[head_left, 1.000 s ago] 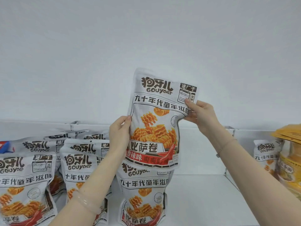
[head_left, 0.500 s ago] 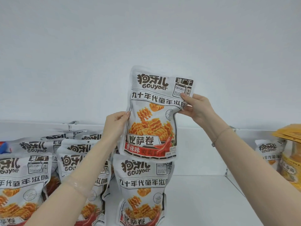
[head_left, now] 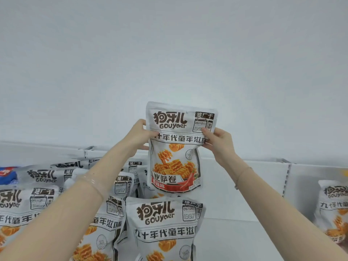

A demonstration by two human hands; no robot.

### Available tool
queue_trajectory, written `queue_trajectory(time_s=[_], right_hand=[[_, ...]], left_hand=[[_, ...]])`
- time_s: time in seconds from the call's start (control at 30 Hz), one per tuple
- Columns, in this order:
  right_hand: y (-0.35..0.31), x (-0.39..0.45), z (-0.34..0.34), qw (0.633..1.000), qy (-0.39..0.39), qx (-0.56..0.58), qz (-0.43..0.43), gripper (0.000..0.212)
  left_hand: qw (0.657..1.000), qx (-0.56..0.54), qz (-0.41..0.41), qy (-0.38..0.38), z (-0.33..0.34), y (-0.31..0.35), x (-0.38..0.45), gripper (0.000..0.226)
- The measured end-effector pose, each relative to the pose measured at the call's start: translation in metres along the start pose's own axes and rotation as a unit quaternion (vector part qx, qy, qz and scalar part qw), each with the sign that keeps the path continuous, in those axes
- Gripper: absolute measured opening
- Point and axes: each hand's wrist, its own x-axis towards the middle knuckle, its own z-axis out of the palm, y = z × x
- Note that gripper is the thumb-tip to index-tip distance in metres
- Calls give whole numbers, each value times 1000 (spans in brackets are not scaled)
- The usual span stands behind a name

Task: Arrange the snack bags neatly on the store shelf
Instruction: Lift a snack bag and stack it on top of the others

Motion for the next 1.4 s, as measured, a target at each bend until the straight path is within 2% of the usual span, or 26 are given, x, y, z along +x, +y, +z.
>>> queue_trajectory(time_s=[0.1,0.2,0.37,0.47,0.53,0.57,0.63,0.73,0.8,1.03,1.13,1.17,1.23,1.3,1.33,1.4], right_hand=[[33,-7,0,999,-17,-8,51,10],[62,-16,-1,995,-37,-11,93,11],[94,-26,-6,988,-51,-22,144,22],[101,-27,-14,978,-80,-87,175,20],[105,-25,-22,959,-108,-174,197,28],[105,-24,-25,947,-116,-220,203,31],[104,-22,-30,924,-130,-298,204,33],[103,-24,-30,876,-176,-402,199,23],[104,-27,-28,857,-195,-427,211,17],[101,-27,-27,841,-213,-439,233,28],[97,-23,-24,835,-225,-442,237,25],[94,-21,-23,838,-225,-438,236,32],[91,-14,-19,866,-194,-408,215,47],[91,-1,-13,903,-116,-386,151,41],[94,7,-10,903,-81,-406,114,38],[102,22,-2,870,-70,-481,82,43]], left_hand=[[998,36,-47,14,-8,-27,4,33],[995,71,-63,30,-17,-46,3,45],[988,141,-62,-24,-30,-60,8,55],[975,204,-52,-70,-34,-71,13,64],[957,272,-39,-92,-33,-77,17,70],[945,307,-25,-106,-32,-81,20,64],[911,390,4,-133,-28,-88,24,31],[859,483,21,-166,-22,-101,27,33],[836,518,32,-179,-22,-108,30,27],[852,479,51,-207,-32,-117,41,28],[871,445,61,-201,-35,-122,39,28],[877,432,64,-200,-36,-124,38,28],[889,407,65,-199,-39,-128,37,26],[897,391,64,-197,-40,-131,37,26],[899,386,66,-199,-40,-132,37,27],[902,373,68,-204,-42,-134,39,28]])
